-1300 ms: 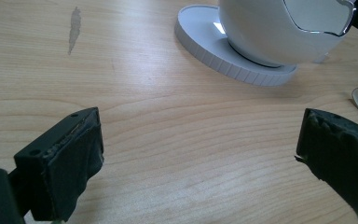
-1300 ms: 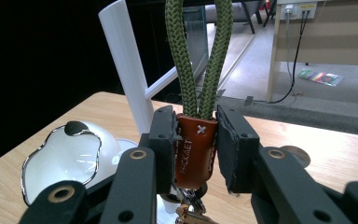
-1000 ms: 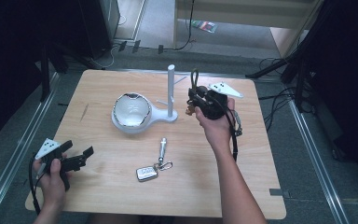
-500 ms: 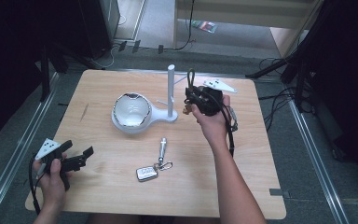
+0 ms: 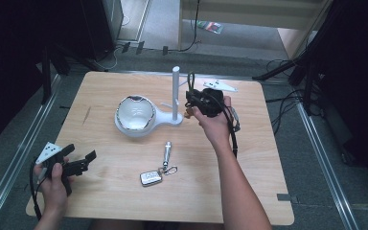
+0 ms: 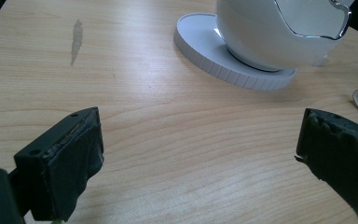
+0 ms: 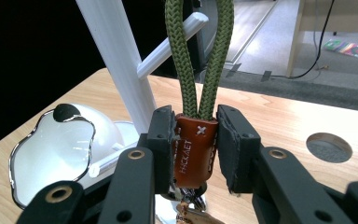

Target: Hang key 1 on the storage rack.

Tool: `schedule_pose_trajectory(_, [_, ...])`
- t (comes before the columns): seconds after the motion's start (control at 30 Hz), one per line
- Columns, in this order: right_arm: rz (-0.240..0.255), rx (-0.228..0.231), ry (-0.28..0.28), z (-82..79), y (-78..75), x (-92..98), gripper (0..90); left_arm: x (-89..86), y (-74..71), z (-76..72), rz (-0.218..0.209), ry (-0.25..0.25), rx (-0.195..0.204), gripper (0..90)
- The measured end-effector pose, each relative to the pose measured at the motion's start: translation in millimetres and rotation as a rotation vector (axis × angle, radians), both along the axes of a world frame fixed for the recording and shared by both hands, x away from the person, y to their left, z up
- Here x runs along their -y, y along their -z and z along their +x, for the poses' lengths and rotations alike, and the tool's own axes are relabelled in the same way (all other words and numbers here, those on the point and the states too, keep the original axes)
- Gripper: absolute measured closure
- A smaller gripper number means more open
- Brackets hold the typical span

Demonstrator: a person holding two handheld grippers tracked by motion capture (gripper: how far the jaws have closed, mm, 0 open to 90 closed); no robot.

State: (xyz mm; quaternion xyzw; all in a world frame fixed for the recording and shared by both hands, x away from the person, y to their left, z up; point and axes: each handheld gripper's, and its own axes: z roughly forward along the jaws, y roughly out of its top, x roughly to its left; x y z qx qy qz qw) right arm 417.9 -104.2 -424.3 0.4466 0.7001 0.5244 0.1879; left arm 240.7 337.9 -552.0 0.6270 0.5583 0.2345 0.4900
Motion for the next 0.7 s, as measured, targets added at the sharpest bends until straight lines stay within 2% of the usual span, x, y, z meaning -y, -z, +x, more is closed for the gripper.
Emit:
schedule_pose_trajectory(0.33, [-0.024,-0.023,-0.031,0.9,4.6,-4.3,68.5,-0.2,0.0,0.2,-0.001,0.002,-0.001,1.2])
schedule_pose_trajectory(0.47, [-0.048,-0.035,-0.043,-0.6,6.2,-5.6,67.4,-0.2,0.1,0.3,-0.001,0.002,-0.001,1.2])
schedule_pose_trajectory(0.7, [-0.048,-0.054,-0.051,-4.8,7.2,-5.1,65.2,-0.2,0.1,0.3,-0.002,0.003,-0.001,1.2])
